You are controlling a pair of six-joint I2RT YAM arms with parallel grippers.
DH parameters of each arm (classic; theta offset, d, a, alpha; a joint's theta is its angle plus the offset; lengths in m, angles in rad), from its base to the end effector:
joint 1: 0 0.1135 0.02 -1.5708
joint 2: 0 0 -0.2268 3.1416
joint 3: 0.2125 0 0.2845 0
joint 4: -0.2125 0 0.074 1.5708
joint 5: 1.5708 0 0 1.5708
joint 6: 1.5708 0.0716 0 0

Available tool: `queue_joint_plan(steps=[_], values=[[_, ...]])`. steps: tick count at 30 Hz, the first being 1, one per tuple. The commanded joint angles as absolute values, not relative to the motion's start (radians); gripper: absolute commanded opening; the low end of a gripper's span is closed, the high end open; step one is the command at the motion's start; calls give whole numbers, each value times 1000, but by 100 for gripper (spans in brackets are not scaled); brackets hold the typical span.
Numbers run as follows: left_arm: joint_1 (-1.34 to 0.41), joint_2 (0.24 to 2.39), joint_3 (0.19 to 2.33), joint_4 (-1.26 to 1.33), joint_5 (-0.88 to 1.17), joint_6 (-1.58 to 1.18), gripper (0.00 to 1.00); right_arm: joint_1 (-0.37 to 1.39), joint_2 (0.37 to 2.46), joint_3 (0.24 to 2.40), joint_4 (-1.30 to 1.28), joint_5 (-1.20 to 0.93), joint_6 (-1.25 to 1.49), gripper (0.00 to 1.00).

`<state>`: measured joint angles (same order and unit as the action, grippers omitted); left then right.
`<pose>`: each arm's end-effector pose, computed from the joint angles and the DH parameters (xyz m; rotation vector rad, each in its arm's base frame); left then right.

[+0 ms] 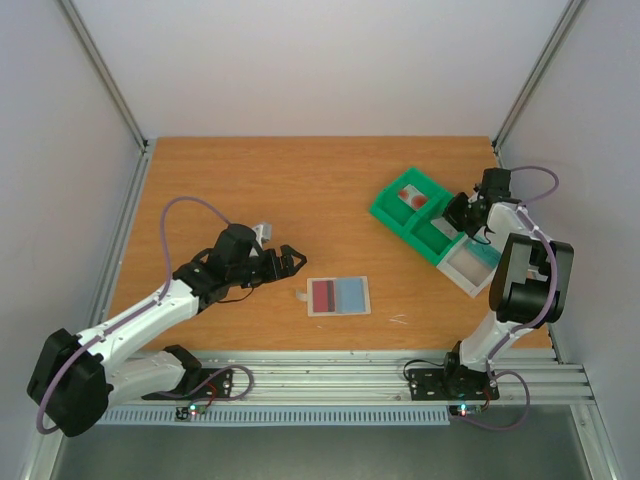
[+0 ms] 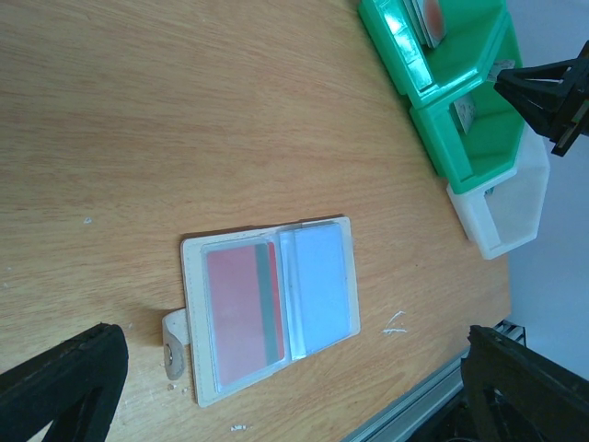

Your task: Take the credit cards out of the card holder

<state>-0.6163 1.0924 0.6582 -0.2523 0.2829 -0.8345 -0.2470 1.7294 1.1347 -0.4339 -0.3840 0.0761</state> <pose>0.2361 -0.1918 0.1618 -0.1029 2.4621 -1.0342 0.3869 -0.0699 0.1111 0.2730 2.5279 0.4315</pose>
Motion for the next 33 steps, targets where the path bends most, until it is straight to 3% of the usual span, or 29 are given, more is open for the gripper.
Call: queue_joint_plan(steps=[1,21,33], values=[[-611,1087,651,-222,277,-838,99,-252,1743,1178,-470,-336,52,12],[-611,1049,619,-239,271,-844,99,-252,1724,1214,-580,-201,80,13],[-611,1049,619,-255,292,-842,99,-243,1629,1204,-644,-208,120,18]])
